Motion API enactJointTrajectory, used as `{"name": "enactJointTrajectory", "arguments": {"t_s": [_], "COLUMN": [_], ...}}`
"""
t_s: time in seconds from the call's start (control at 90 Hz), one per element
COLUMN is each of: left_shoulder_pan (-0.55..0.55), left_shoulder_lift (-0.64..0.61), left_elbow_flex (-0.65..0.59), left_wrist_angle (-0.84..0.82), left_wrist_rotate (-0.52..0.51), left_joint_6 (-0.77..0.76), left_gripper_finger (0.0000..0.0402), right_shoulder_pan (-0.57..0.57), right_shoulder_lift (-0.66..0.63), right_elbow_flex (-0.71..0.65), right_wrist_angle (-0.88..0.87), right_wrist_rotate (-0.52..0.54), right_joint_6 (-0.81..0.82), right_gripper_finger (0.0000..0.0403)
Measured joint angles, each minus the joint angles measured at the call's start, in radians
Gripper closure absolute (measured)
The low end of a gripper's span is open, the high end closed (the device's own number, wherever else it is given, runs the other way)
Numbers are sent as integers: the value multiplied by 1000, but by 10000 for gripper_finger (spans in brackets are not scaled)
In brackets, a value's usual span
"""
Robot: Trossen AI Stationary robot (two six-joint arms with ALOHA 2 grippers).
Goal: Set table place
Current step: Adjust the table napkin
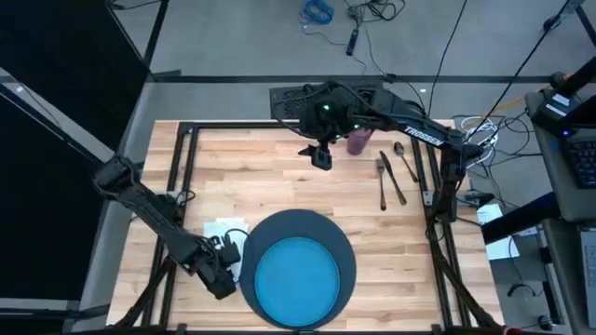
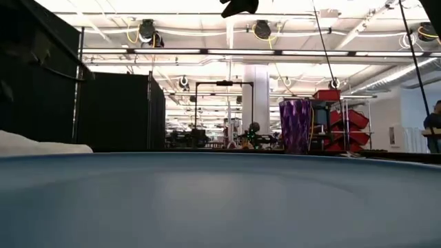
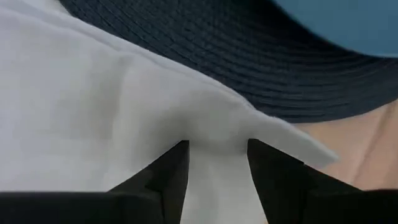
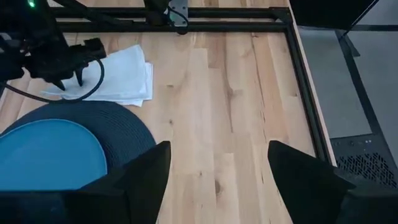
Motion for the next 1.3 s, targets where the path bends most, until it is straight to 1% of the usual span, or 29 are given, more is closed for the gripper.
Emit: {"name": "enactJointTrajectory", "arguments": {"t_s": [0.178,0.244,0.322,0.489,0.556,0.678,0.744,0.844,0.922,1.0,1.067,1.156,1.3], "left_shoulder_pan": [11,15,13,-12,-26,-30,-29,-29,-28,-22,-5,20,51], "left_shoulder_lift": [69,79,76,34,21,-7,-21,-31,-38,-34,-31,-26,-13], "left_elbow_flex": [5,6,6,3,8,48,76,132,167,165,152,130,87], "left_wrist_angle": [1,2,5,2,5,54,49,-19,-127,-212,-233,-233,-171], "left_wrist_rotate": [30,69,102,237,254,247,238,229,170,112,80,47,55], "left_joint_6": [30,45,43,-1,-8,2,18,44,44,44,44,44,59], "left_gripper_finger": [252,252,252,252,252,252,252,252,252,252,252,252,252], "right_shoulder_pan": [0,0,0,0,0,0,0,0,0,0,0,0,0], "right_shoulder_lift": [0,0,0,0,0,0,0,0,0,0,0,0,0], "right_elbow_flex": [0,0,0,0,0,0,0,0,0,0,0,0,0], "right_wrist_angle": [0,0,0,-1,-1,0,0,0,0,0,0,-2,-31], "right_wrist_rotate": [0,0,0,0,0,0,0,0,0,0,0,0,0], "right_joint_6": [7,11,11,11,9,7,7,7,7,8,7,10,9], "right_gripper_finger": [148,148,148,148,148,148,148,148,148,148,148,148,148]}}
